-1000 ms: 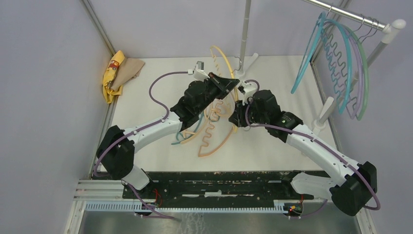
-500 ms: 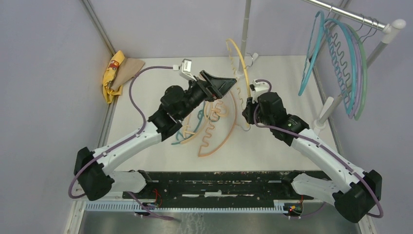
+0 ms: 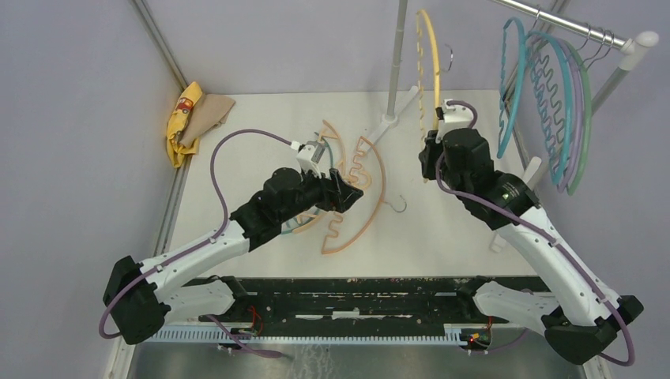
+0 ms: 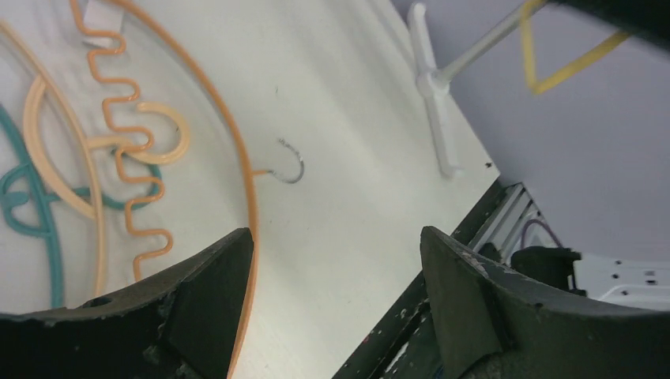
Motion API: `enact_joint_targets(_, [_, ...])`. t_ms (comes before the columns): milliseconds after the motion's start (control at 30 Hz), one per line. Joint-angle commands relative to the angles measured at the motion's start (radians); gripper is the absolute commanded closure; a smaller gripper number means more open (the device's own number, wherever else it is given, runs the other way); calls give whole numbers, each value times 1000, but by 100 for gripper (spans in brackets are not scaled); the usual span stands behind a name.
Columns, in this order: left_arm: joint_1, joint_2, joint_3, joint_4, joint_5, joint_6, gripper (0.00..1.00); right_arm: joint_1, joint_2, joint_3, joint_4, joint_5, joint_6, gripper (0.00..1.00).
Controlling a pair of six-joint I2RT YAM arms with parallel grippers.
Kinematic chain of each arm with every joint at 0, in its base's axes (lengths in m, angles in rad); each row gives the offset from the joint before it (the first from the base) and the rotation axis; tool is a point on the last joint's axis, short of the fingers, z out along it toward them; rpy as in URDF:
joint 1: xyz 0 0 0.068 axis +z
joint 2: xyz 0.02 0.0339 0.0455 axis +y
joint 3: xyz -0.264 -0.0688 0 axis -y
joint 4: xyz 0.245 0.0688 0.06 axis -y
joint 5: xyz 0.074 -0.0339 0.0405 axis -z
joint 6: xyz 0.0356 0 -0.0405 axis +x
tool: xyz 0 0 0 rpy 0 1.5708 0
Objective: Organize the hangers
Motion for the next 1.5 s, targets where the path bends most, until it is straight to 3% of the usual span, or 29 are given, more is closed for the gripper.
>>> enact_joint_targets(0, [-3, -9, -12, -24, -18, 89, 17, 3, -2, 112, -55, 142, 10, 95])
enact_joint_targets(233, [-3, -14, -24, -34, 5, 106, 17, 2, 107, 264, -153, 301, -16, 95])
enact_joint_targets(433, [-3, -78, -85, -36, 0, 96, 17, -14, 213, 345, -125, 411, -47, 93])
enact_joint_targets(867, [-3, -157, -135, -74, -19, 91, 18, -207, 356, 471, -45, 193, -9, 94])
enact_joint_targets(1467, [-3, -58, -165, -34, -9, 87, 20, -365, 406, 522, 15, 34, 0, 94])
